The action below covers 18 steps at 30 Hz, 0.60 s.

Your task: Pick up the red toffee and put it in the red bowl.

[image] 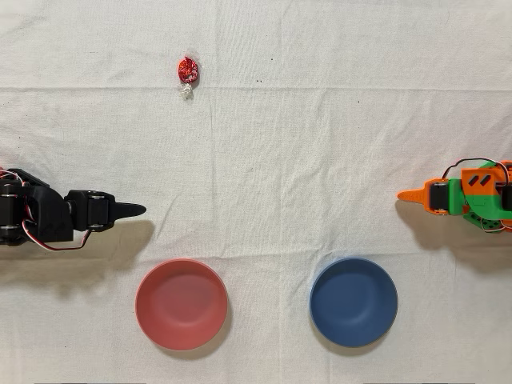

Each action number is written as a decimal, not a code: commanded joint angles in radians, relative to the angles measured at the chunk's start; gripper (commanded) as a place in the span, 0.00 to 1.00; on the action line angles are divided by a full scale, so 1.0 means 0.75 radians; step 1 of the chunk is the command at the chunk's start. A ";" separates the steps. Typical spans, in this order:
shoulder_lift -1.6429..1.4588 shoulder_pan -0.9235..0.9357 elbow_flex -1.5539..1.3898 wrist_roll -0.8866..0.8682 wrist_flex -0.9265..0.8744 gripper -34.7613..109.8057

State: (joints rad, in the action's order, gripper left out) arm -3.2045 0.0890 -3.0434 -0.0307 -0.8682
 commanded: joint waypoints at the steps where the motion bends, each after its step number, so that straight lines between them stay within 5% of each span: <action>1: -0.016 0.012 -0.027 -0.006 -0.020 0.25; 18: 0.239 -0.006 0.247 0.374 0.098 0.24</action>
State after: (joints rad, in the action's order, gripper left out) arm -3.0680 0.0890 -2.9514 0.2117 -0.8406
